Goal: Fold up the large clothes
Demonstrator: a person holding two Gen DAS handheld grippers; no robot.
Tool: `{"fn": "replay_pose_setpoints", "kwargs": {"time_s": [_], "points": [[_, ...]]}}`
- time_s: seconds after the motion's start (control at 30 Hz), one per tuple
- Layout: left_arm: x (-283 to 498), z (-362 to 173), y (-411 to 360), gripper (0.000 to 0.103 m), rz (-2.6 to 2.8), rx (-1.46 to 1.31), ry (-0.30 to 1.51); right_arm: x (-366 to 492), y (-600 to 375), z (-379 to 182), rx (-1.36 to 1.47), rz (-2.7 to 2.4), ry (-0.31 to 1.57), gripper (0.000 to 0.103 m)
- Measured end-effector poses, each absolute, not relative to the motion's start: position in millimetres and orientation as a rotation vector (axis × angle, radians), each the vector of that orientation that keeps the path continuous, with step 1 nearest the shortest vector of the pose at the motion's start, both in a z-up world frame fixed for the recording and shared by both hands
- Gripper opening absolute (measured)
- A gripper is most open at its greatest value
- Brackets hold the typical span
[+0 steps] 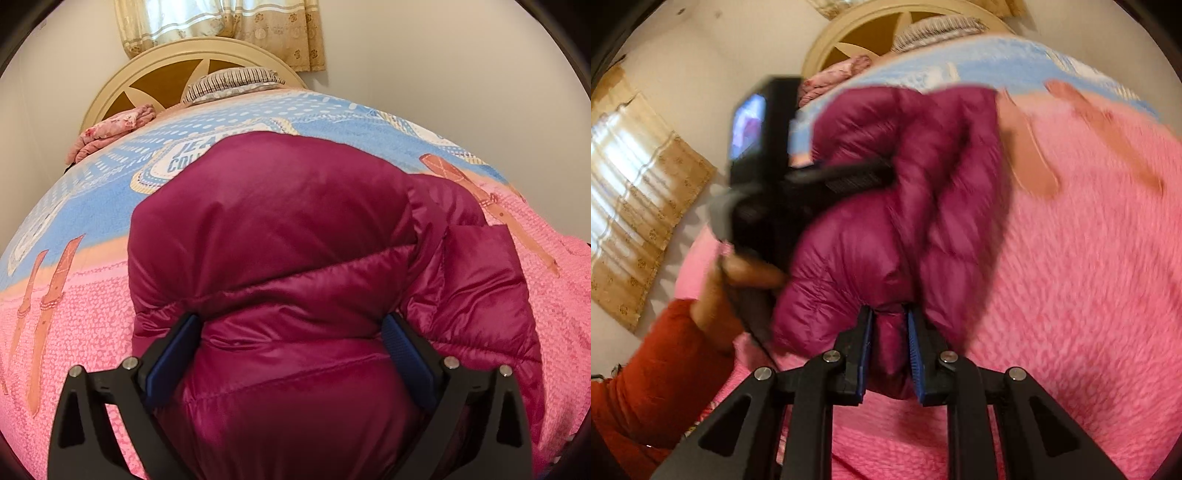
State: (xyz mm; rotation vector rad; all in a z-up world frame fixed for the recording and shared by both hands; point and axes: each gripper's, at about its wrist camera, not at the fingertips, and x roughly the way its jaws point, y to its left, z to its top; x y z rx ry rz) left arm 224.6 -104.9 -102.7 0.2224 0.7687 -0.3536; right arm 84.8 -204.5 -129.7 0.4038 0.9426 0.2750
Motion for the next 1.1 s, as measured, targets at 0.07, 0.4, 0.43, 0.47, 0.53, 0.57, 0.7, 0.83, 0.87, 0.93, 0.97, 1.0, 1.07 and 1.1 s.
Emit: {"fn": "replay_pose_setpoints", "kwargs": {"time_s": [0.07, 0.4, 0.43, 0.47, 0.53, 0.57, 0.7, 0.83, 0.87, 0.93, 0.97, 1.0, 1.07, 1.1], "points": [[224.9, -101.5, -105.1, 0.101, -0.357, 0.228, 0.776, 84.8, -213.8, -141.7, 0.48, 0.291, 0.93, 0.018], [217.2, -38.9, -23.5, 0.103, -0.48, 0.029, 0.742, 100.1, -255.8, -72.8, 0.561, 0.294, 0.822, 0.088], [220.8, -35.8, -10.7, 0.103, -0.482, -0.02, 0.746, 105.1, -263.8, -65.8, 0.583, 0.285, 0.764, 0.101], [225.1, -36.6, -1.5, 0.103, -0.486, -0.059, 0.759, 110.7, -267.6, -63.1, 0.585, 0.276, 0.737, 0.101], [230.8, -46.0, 3.5, 0.103, -0.507, -0.091, 0.791, 136.4, -275.6, -67.6, 0.564, 0.245, 0.733, 0.101], [231.0, -50.6, 3.3, 0.103, -0.511, -0.094, 0.796, 151.1, -276.3, -75.8, 0.541, 0.233, 0.75, 0.101], [228.9, -79.7, 2.1, 0.103, -0.535, -0.112, 0.828, 184.5, -268.8, -114.5, 0.409, 0.192, 0.83, 0.101], [237.6, -106.1, 5.2, 0.103, -0.609, -0.232, 0.894, 195.6, -260.5, -135.9, 0.397, 0.244, 0.828, 0.1], [241.7, -113.6, 5.9, 0.103, -0.626, -0.272, 0.914, 197.0, -259.3, -136.5, 0.394, 0.243, 0.815, 0.1], [248.0, -124.5, 6.7, 0.103, -0.664, -0.338, 0.942, 203.2, -257.5, -140.3, 0.405, 0.249, 0.804, 0.1], [249.2, -126.7, 6.1, 0.103, -0.674, -0.343, 0.935, 205.4, -254.8, -142.7, 0.408, 0.255, 0.804, 0.1], [248.5, -126.7, 3.0, 0.103, -0.678, -0.324, 0.926, 207.7, -250.2, -144.8, 0.399, 0.258, 0.806, 0.098], [247.0, -123.7, -3.9, 0.099, -0.671, -0.275, 0.924, 210.6, -234.8, -146.1, 0.369, 0.262, 0.81, 0.086], [245.4, -122.0, -8.1, 0.093, -0.666, -0.256, 0.922, 212.9, -231.0, -143.2, 0.378, 0.272, 0.816, 0.072]]}}
